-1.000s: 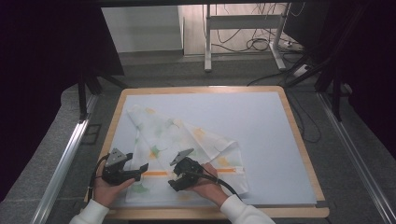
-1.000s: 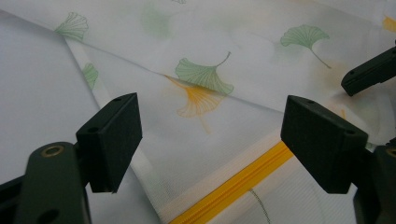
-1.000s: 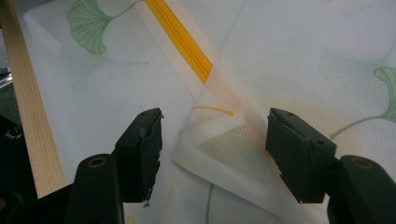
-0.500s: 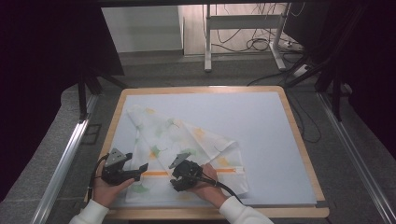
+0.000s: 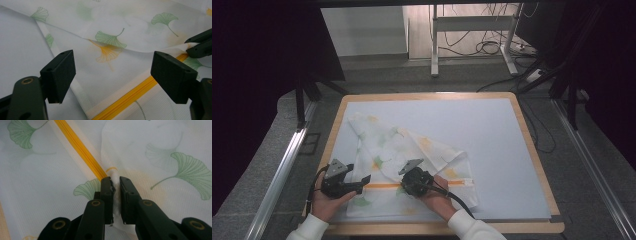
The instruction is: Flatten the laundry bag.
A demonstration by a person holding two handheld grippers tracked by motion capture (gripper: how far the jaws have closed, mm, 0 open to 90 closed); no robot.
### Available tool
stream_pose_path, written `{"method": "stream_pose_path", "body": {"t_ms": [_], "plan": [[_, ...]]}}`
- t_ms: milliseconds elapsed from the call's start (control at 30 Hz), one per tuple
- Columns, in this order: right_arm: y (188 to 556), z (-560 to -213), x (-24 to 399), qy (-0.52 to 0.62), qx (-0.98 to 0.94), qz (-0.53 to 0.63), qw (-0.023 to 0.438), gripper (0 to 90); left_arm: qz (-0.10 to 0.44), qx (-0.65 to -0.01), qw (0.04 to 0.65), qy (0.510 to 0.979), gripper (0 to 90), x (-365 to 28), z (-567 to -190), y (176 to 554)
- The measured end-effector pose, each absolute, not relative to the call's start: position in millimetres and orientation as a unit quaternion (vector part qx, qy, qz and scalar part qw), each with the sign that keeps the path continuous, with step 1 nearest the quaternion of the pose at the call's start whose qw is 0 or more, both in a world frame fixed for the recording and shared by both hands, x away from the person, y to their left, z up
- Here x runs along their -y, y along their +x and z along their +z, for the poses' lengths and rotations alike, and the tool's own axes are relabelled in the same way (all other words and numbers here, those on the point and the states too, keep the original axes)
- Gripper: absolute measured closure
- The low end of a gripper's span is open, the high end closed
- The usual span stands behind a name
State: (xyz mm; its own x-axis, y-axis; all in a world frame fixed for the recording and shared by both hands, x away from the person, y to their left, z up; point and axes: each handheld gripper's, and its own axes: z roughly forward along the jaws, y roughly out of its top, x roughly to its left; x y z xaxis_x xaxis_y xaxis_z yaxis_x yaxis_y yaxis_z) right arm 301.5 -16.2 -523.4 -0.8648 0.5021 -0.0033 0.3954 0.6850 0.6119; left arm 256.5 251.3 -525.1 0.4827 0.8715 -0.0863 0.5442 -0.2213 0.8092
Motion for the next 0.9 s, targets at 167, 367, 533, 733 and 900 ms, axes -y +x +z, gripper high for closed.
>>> {"method": "stream_pose_path", "body": {"t_ms": [167,367,533,733,900], "plan": [[306,-520,22,0.254,-0.909,0.323,0.067,85.1,0.198,-0.468,0.411,0.757,19.6,-252,-525,257],[308,-511,28,0.258,-0.901,0.342,0.069,85.3,0.199,-0.467,0.409,0.758,19.6,-251,-526,257],[311,-504,35,0.267,-0.894,0.352,0.078,85.7,0.2,-0.467,0.409,0.758,19.6,-251,-526,257],[318,-493,48,0.281,-0.882,0.368,0.088,85.8,0.2,-0.466,0.409,0.759,19.7,-251,-526,257],[323,-487,56,0.292,-0.875,0.376,0.09,85.8,0.201,-0.465,0.408,0.759,19.7,-251,-526,257]]}}
